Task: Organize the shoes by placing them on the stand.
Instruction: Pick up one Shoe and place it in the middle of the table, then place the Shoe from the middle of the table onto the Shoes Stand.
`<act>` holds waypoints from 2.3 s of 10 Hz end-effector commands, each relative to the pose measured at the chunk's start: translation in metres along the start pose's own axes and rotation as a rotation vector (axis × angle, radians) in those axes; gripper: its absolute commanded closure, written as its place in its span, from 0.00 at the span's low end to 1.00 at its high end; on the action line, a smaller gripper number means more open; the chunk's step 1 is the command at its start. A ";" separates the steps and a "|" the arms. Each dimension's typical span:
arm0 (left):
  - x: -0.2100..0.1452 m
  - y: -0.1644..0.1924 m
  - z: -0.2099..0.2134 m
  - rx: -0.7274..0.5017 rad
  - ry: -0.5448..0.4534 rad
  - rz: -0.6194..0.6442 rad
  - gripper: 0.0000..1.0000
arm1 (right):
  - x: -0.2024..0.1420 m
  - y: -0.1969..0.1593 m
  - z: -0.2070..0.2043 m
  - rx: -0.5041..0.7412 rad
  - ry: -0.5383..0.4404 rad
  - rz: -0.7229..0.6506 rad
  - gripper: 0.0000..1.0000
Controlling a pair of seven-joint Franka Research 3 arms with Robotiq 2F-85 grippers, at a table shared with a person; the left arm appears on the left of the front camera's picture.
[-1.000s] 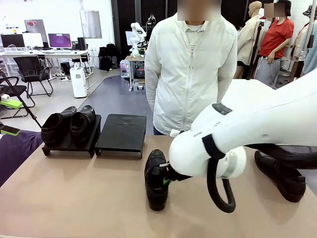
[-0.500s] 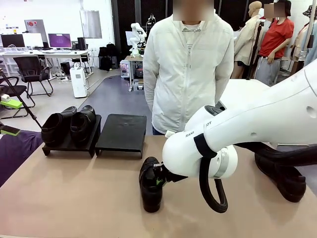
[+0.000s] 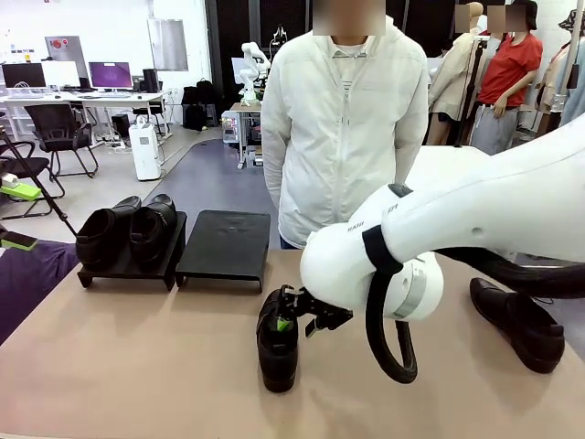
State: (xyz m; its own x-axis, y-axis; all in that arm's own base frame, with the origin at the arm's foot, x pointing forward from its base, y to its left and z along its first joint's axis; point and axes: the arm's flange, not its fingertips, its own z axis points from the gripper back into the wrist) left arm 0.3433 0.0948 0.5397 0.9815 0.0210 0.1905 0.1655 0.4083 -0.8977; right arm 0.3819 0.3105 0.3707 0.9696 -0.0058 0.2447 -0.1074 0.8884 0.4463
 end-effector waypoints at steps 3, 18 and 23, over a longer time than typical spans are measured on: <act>-0.001 -0.003 0.000 -0.016 -0.011 0.008 0.00 | -0.027 -0.083 0.170 0.095 0.072 0.035 0.00; -0.001 -0.003 0.000 -0.016 -0.011 0.008 0.00 | -0.079 -0.265 0.379 0.435 0.044 -0.241 0.00; 0.034 -0.046 -0.111 0.257 0.248 0.168 0.00 | -0.079 -0.265 0.379 0.435 0.044 -0.241 0.00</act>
State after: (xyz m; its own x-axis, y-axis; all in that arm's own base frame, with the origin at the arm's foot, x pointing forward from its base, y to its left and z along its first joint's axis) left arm 0.3595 0.0353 0.5364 0.9972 -0.0411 0.0618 0.0742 0.5113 -0.8562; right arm 0.2509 -0.0976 0.5609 0.9843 -0.1724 0.0373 0.0750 0.6005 0.7961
